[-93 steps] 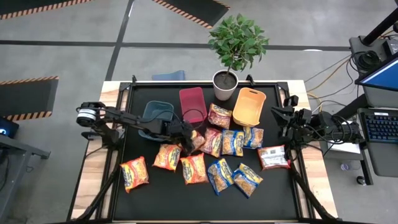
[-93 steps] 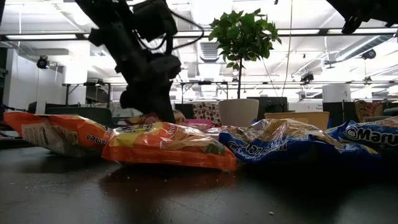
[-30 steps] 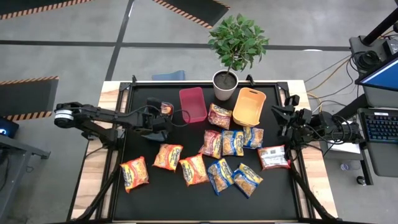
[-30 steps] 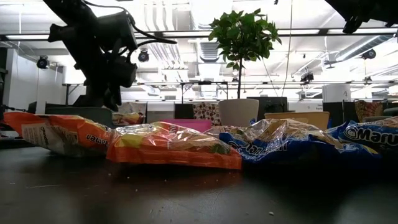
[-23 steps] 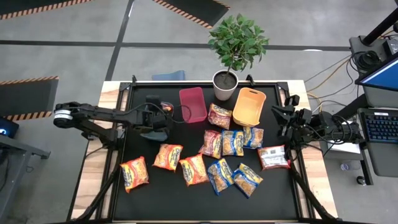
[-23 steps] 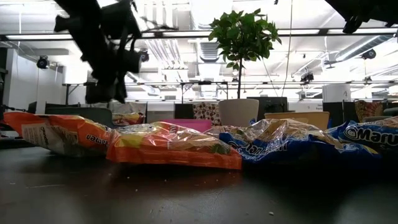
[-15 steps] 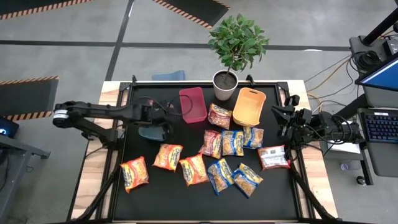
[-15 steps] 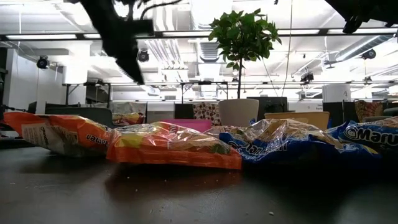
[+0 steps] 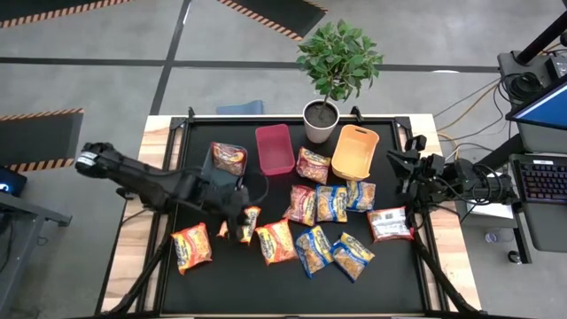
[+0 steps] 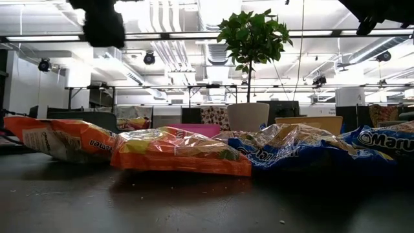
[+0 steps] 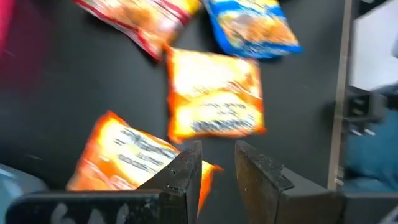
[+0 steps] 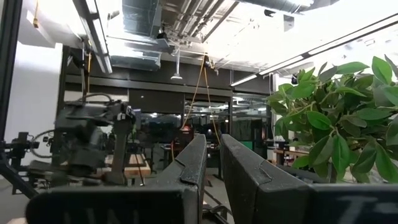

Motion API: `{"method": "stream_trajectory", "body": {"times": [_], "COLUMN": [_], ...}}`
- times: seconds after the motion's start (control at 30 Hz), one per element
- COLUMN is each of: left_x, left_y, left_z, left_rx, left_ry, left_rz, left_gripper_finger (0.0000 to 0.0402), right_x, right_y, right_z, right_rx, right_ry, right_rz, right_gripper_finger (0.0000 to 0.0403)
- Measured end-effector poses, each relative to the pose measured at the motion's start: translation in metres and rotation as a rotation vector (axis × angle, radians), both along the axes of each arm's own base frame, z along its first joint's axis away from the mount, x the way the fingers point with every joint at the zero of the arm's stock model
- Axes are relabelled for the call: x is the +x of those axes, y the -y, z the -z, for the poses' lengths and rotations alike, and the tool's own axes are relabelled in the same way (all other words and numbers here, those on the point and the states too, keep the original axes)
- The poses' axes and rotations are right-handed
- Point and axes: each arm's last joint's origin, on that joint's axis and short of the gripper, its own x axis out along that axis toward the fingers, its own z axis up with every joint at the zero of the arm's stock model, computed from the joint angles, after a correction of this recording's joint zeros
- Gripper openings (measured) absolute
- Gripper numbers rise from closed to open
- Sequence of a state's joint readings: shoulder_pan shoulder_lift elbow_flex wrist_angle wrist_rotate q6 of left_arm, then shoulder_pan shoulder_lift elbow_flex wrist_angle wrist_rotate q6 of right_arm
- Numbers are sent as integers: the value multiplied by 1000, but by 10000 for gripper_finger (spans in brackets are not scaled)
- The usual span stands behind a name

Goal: Sort Maruchan noodles
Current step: Put the blue noodle pack into the red bin

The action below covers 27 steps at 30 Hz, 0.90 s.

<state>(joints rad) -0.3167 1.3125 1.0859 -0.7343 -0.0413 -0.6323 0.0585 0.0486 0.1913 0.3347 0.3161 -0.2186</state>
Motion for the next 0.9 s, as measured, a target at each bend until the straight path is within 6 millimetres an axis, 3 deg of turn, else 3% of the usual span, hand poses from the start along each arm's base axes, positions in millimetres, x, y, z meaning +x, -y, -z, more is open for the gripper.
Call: {"method": "stream_trajectory", "body": {"times": [0.23,0.47,0.9], "left_x": [-8,-9,10], "left_y": [27,30,32], "left_z": [-8,-10,7], "left_rx": [-83,-61,308], "left_ry": [0,18,85], "left_rz": [17,23,216], "left_gripper_finger": [79,79,79], "right_x": [0,-2,4], "right_y": [0,0,-1], "right_z": [-1,-3,-6], "right_rx": [10,12,145], "right_ry": [12,38,96], "right_rz": [-5,-5,-90], "right_gripper_finger": [38,38,38]}}
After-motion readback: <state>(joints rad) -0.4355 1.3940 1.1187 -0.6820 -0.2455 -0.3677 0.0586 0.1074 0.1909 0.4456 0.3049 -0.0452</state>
